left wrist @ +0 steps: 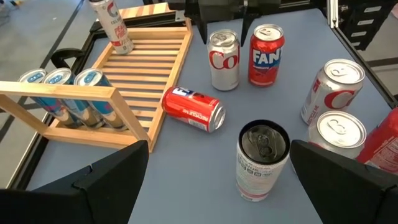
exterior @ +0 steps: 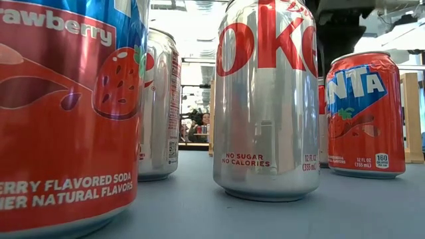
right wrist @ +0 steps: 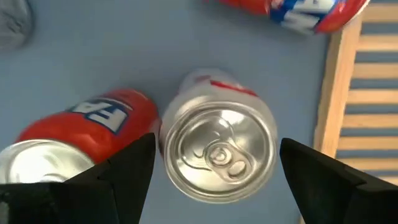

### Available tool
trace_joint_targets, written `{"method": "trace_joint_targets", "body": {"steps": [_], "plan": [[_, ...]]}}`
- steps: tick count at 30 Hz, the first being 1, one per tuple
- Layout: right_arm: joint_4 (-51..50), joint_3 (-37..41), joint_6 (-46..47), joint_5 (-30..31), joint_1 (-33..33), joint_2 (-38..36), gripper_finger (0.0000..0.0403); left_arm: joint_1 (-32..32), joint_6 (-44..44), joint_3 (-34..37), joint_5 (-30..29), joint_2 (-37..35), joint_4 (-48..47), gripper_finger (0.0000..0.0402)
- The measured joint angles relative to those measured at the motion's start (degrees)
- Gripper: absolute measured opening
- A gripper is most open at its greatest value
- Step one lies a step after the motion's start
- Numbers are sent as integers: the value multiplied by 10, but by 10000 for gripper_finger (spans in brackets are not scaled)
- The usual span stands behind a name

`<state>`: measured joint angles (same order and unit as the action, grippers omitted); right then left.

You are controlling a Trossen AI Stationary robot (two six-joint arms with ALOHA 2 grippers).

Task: Place canned beverage on shelf
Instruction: Put the top silver soda can on the shelf

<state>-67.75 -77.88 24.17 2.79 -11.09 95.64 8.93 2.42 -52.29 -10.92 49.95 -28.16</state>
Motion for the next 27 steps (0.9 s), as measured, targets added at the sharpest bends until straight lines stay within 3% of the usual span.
{"method": "trace_joint_targets", "body": {"steps": [18, 27], "plan": [[15, 0, -18, 0, 11, 12, 279, 0, -1, 0, 0, 0, 0, 380], [19, 2, -33, 2, 20, -4, 216, 0, -1, 0, 0, 0, -6, 380]]}}
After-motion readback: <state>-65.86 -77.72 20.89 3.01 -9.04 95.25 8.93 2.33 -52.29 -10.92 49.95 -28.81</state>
